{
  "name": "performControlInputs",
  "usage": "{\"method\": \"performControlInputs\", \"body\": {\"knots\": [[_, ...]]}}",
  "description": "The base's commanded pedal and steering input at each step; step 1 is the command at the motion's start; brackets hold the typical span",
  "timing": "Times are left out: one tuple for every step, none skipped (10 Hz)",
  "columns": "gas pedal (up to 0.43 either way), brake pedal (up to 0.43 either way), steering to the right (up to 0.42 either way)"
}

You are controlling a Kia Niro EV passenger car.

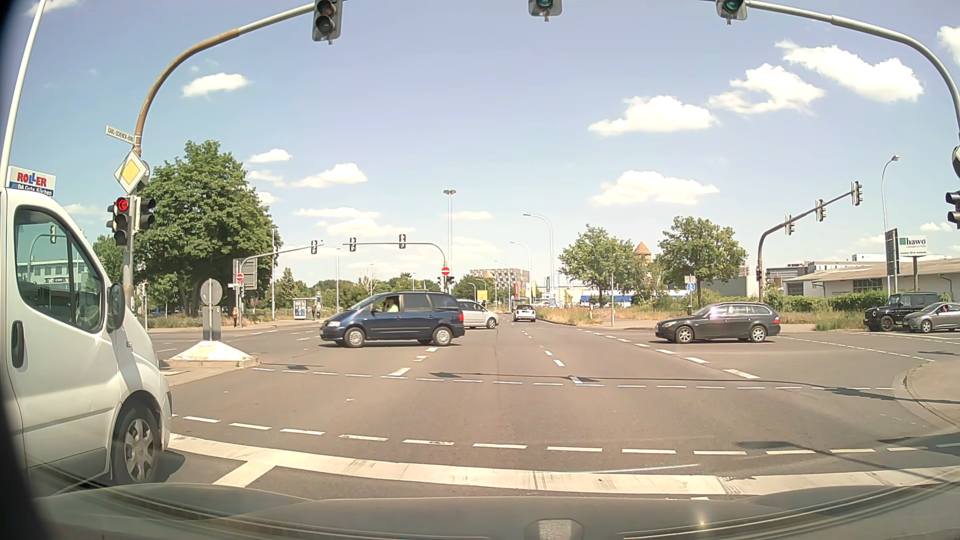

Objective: Follow the waypoints while adhering to traffic rules and regulations

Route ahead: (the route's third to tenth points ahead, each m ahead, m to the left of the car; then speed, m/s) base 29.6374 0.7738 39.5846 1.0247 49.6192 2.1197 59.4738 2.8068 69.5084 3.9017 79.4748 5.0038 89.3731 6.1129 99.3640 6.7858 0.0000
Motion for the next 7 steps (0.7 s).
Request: {"method": "performControlInputs", "body": {"knots": [[0.0, 0.341, 0.0], [0.0, 0.335, 0.0], [0.0, 0.335, 0.0], [0.0, 0.341, 0.0], [0.0, 0.335, 0.0], [0.0, 0.335, 0.0], [0.0, 0.335, 0.0]]}}
